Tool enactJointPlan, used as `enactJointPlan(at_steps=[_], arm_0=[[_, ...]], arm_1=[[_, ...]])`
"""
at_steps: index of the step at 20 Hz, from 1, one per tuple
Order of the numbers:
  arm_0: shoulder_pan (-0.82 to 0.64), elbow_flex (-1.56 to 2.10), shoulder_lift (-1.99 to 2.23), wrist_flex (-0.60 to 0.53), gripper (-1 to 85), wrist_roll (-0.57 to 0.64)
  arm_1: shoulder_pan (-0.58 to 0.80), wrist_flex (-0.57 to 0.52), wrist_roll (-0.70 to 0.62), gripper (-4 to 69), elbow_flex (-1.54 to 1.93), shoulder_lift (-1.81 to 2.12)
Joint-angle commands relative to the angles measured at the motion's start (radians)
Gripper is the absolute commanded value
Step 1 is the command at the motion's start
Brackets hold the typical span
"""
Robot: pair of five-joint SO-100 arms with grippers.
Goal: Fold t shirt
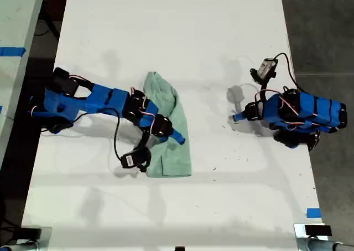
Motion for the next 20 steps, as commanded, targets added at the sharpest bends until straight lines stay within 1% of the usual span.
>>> enactJointPlan(at_steps=[1,5,13,15,16,18,20], arm_0=[[-0.044,-0.069,-0.086,-0.011,23.5,-0.015],[-0.075,-0.069,-0.164,0.038,23.4,-0.032],[-0.087,-0.067,-0.029,0.172,23.3,-0.025],[-0.092,-0.066,-0.035,0.222,23.2,-0.043],[-0.092,-0.066,-0.041,0.230,23.1,-0.052],[-0.097,-0.095,-0.104,0.164,24.7,-0.020],[-0.106,-0.143,-0.207,0.135,25.2,-0.002]], arm_1=[[0.003,0.002,-0.009,1.7,0.051,0.011],[0.002,0.002,-0.011,1.7,0.051,0.011],[0.002,0.002,-0.011,1.7,0.051,0.011],[0.002,0.002,-0.011,1.7,0.051,0.011],[0.002,0.002,-0.011,1.7,0.051,0.011],[0.005,0.002,-0.011,1.7,0.051,0.011],[0.002,0.002,-0.011,1.7,0.051,0.011]])
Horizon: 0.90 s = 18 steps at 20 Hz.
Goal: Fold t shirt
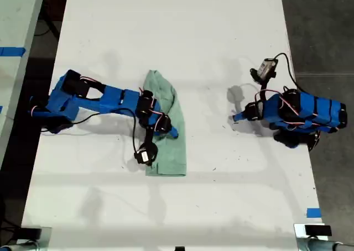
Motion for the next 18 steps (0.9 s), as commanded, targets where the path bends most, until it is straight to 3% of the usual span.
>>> enactJointPlan(at_steps=[1,9,13,18], arm_0=[[-0.026,-0.074,-0.046,-0.025,25.0,0.009],[0.028,-0.048,0.215,0.207,24.4,-0.051],[0.081,-0.017,0.380,0.230,24.4,-0.072],[0.173,0.563,0.973,0.227,10.3,-0.353]], arm_1=[[0.002,0.002,-0.009,1.7,0.051,0.011],[0.005,0.002,-0.011,1.6,0.051,0.011],[0.005,0.002,-0.011,1.6,0.051,0.011],[0.002,0.002,-0.011,1.6,0.051,0.011]])
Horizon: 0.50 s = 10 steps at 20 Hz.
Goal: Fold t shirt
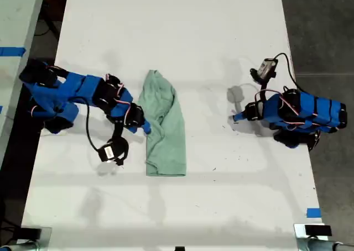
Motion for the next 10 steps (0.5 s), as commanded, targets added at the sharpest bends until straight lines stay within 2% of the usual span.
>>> enactJointPlan(at_steps=[1,3,5,6,8,10], arm_0=[[0.055,0.362,0.453,-0.034,9.8,-0.167],[0.058,0.699,0.686,-0.114,10.5,-0.256],[-0.002,1.140,1.049,-0.318,10.6,-0.239],[-0.058,1.364,1.293,-0.388,9.8,-0.204],[-0.172,1.700,1.844,-0.440,7.1,-0.012],[-0.236,1.871,1.891,-0.540,7.2,0.067]], arm_1=[[0.002,0.002,-0.011,1.6,0.051,0.011],[0.002,0.002,-0.009,1.6,0.051,0.011],[0.002,0.002,-0.006,1.6,0.051,0.011],[0.002,0.002,-0.006,1.6,0.051,0.011],[0.005,0.002,-0.006,1.6,0.051,0.011],[0.005,0.002,-0.005,1.6,0.051,0.011]])
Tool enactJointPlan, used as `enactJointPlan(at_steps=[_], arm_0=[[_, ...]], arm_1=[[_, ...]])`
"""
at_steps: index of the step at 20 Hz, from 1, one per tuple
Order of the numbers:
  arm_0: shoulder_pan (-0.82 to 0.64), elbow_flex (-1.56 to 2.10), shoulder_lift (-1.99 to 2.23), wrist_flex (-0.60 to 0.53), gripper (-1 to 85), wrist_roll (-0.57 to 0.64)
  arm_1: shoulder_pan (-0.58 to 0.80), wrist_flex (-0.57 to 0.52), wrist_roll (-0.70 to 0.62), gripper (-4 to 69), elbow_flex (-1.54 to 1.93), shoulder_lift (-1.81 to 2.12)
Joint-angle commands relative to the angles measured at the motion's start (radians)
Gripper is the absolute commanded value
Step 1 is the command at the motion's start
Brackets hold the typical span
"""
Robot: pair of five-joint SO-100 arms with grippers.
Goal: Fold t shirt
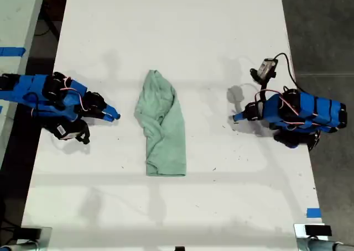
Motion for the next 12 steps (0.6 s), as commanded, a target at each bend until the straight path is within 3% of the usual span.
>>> enactJointPlan(at_steps=[1,12], arm_0=[[-0.087,0.193,0.189,-0.087,8.5,0.067],[-0.037,0.195,0.169,-0.078,6.8,0.067]], arm_1=[[0.002,0.002,-0.003,1.6,0.051,0.009],[-0.006,0.002,0.005,1.6,0.051,0.009]])
